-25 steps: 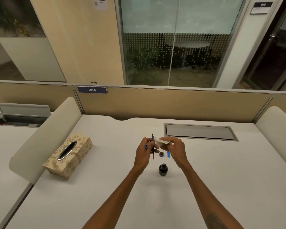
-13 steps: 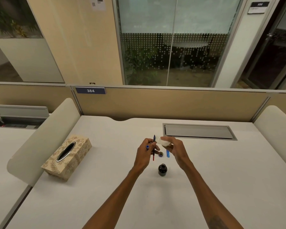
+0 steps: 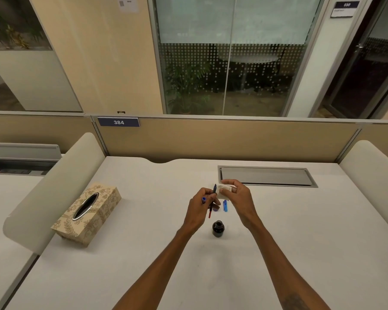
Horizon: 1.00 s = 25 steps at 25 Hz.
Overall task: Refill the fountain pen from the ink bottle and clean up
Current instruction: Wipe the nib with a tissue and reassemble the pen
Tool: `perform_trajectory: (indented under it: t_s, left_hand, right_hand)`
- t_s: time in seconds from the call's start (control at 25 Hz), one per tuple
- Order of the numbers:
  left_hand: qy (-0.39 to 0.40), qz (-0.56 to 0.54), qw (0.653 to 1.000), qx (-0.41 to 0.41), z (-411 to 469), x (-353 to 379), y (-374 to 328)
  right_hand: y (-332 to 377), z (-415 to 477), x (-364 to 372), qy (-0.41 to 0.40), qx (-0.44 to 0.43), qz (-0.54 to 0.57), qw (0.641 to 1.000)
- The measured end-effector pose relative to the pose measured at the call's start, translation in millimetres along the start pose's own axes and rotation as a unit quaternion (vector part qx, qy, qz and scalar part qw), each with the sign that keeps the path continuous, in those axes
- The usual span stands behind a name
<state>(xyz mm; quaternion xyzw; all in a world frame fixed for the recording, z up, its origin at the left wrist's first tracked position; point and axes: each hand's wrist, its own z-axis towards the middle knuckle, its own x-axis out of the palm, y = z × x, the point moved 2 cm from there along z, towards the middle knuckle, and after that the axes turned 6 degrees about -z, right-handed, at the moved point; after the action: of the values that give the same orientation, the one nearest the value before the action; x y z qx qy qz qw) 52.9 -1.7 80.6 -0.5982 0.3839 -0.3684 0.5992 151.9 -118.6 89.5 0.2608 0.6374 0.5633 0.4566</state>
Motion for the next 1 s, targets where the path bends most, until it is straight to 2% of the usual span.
perform_trajectory:
  t_s: [0.36,0.76,0.92,1.0]
  left_hand:
    - [0.006,0.001,1.0,-0.015,1.7,6.1,5.4]
    - [0.019,-0.007,0.999,-0.031,5.9,3.1,-1.5]
    - [0.045,-0.041,0.998,-0.029,6.5,3.3,-11.7]
    - [0.06,-0.035,0.997,-0.032,7.5,4.1,-16.3]
  right_hand:
    - [-7.6,-2.8,-1.3,0.032,0.07,0.128,0.989]
    - [-8.9,-11.2,-8.9,0.09,0.09,0.205,0.97]
    - [-7.9,-10.5,-15.5,0.149,0.1,0.313,0.933]
    - [-8.4,-7.7,-17.1,0.141,0.084,0.288,0.944]
